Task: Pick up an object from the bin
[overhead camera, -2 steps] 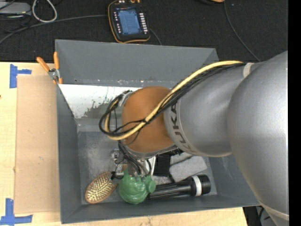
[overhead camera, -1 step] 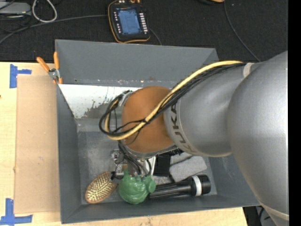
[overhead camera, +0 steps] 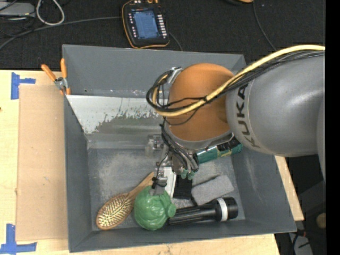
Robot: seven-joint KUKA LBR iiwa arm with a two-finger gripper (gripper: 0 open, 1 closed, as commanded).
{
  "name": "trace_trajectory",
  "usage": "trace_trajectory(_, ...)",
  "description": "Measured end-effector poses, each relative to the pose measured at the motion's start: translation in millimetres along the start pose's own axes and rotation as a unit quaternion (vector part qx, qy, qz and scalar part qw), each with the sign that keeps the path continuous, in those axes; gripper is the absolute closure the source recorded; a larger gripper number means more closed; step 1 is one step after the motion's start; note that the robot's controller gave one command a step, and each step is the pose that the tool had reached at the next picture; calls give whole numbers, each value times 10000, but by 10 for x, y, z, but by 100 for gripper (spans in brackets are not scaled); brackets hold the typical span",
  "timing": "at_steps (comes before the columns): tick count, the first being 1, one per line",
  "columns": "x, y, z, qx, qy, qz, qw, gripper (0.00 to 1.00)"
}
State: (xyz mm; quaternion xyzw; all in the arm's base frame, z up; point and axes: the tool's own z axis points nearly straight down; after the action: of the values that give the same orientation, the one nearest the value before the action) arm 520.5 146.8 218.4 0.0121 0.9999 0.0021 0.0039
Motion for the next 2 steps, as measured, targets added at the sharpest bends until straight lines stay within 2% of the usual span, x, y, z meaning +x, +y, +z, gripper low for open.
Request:
trace_trajectory(1, 1, 2, 0, 0, 0, -4, 10000, 0)
trace_trajectory(2, 166, 209, 365, 6, 21, 946, 9955, 0)
